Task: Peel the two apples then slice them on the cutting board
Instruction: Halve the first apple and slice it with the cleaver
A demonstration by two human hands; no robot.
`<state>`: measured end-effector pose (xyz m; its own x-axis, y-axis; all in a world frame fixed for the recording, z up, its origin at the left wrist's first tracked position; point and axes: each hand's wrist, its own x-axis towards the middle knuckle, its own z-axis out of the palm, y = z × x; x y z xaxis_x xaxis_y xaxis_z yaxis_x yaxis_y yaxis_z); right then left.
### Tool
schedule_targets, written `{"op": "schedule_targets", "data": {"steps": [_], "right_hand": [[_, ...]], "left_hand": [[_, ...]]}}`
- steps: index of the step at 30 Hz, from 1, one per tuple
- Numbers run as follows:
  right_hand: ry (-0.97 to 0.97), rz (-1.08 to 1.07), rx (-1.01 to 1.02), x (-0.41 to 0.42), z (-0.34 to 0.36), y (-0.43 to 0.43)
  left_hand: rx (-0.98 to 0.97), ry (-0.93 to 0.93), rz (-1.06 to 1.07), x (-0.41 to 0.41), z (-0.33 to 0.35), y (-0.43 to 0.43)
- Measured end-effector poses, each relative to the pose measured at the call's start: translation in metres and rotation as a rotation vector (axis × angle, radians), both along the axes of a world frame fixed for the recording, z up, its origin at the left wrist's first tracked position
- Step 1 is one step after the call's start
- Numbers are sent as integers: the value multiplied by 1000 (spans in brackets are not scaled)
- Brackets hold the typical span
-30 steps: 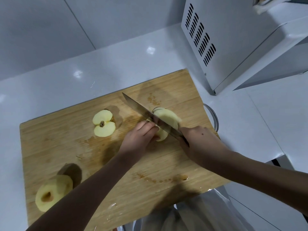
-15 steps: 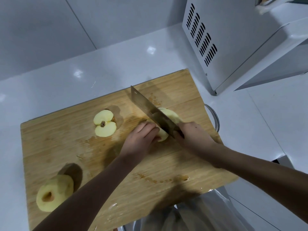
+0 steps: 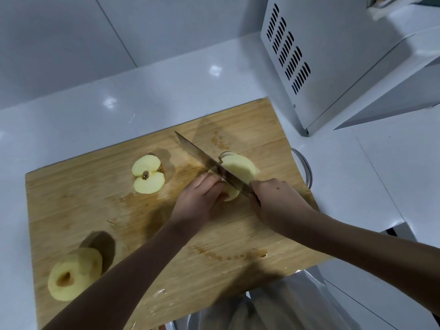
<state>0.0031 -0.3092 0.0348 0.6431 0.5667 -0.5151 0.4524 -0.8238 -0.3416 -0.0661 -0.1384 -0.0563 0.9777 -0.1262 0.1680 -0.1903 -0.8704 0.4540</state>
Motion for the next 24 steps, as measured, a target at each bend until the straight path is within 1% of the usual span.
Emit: {"op": "schedule_targets", "data": {"steps": [3,6,9,16,24], "right_hand": [[27,-32,-35,4,-17,8],[52,-68,13,6,-20,5],[50,-96,73,3,-6,-4],[-68,52,58,-7,18,-15],[-78,71,33,-6,20,-12]], "left_hand": [[19,-12,11,0,1,-1],[30,-25,21,-2,1,-1],[17,-39,4,-4,1,1],[40,-42,-14,0,5,0],[36,-17,-34,3,4,2]]}}
